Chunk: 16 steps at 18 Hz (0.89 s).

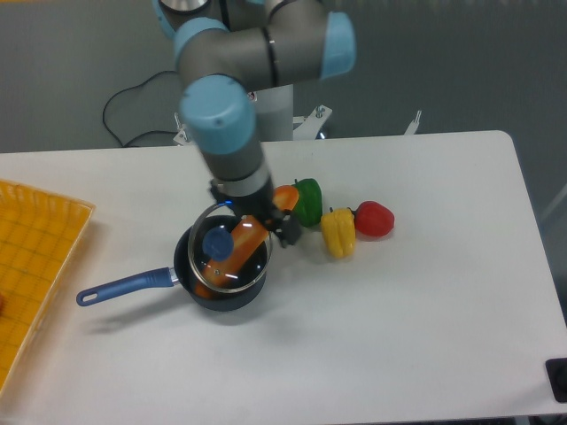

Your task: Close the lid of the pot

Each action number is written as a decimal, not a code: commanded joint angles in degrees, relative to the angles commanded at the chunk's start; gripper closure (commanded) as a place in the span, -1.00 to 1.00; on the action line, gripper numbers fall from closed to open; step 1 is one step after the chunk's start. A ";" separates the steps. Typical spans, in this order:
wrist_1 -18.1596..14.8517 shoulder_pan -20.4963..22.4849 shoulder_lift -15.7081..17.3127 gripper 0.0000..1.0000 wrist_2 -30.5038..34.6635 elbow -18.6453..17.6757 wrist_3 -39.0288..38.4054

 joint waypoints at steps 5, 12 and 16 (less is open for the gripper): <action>0.79 6.95 -0.79 -1.00 -1.23 -0.96 13.14; 5.88 13.46 -6.05 -1.00 -2.37 -0.36 23.55; 6.51 17.85 -8.52 -1.00 -3.87 1.32 34.25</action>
